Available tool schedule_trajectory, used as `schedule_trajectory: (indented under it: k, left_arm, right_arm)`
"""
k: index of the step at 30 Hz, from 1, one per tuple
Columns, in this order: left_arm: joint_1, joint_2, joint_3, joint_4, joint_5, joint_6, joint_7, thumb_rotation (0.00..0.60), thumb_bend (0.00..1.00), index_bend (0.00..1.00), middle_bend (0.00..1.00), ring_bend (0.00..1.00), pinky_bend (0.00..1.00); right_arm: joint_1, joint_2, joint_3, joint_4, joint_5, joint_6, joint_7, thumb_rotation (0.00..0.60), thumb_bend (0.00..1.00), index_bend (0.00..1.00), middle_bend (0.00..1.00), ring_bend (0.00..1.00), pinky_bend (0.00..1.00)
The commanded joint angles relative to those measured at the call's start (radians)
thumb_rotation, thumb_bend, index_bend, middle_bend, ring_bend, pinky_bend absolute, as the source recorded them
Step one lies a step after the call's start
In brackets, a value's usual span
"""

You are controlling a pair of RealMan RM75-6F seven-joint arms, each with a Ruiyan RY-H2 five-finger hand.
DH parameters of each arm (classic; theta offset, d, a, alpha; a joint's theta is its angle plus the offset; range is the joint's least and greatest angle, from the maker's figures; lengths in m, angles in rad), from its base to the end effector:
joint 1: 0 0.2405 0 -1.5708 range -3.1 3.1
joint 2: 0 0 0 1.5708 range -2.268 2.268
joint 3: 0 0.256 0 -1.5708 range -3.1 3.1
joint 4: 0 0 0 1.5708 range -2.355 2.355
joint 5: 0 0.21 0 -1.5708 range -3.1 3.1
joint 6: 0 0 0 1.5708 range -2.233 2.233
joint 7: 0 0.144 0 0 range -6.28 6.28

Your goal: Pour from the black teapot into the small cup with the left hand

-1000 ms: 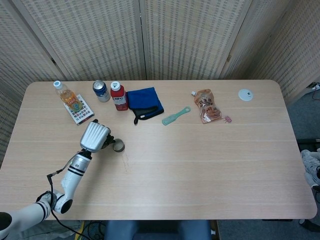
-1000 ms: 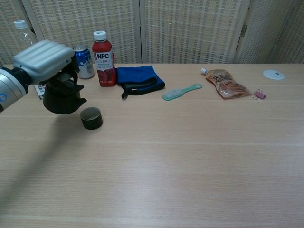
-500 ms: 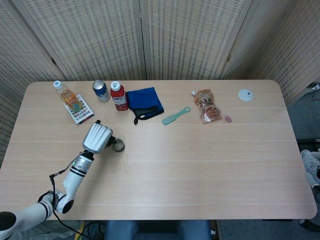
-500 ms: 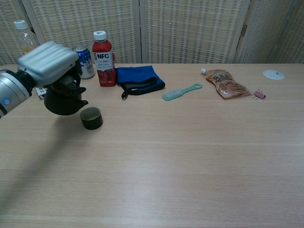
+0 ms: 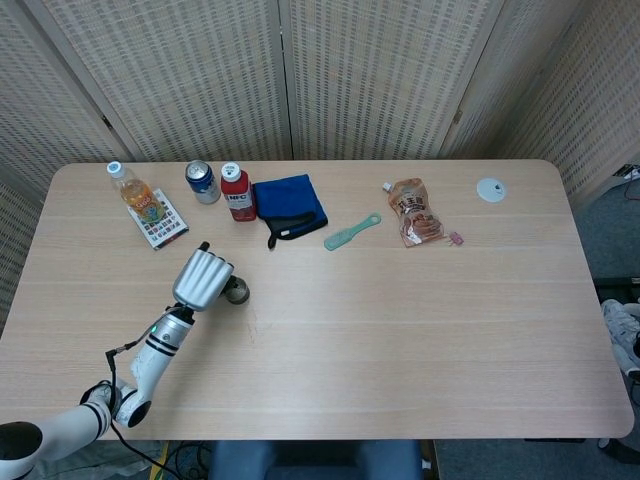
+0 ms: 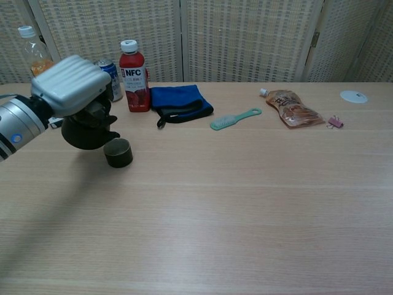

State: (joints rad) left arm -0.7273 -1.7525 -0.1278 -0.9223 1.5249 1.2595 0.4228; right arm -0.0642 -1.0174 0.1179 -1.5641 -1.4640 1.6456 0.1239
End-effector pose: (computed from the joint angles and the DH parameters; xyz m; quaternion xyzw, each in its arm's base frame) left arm -0.1731 0.3698 -0.0111 -0.7501 -0.0617 -0.3756 0.5408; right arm -0.3370 -0.1439 0.2298 0.5178 -0.3501 0.4021 0.6690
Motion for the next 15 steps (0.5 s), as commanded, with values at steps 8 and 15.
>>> schedule_trajectory:
  k: [8, 15]
  left_arm:
    - [-0.005, -0.009, 0.010, 0.031, 0.020, 0.015, 0.023, 0.526, 0.33, 1.00, 1.00, 1.00, 0.59]
    - [-0.006, -0.006, 0.015, 0.044, 0.027, 0.019, 0.027, 0.529, 0.33, 1.00, 1.00, 1.00, 0.59]
  right_arm:
    - [0.003, -0.003, 0.002, 0.006, 0.000, -0.004, 0.003, 0.600, 0.20, 0.35, 0.28, 0.24, 0.19]
    - [0.006, -0.004, 0.003, 0.006, 0.000, -0.007, 0.002, 0.600, 0.20, 0.35, 0.28, 0.24, 0.19]
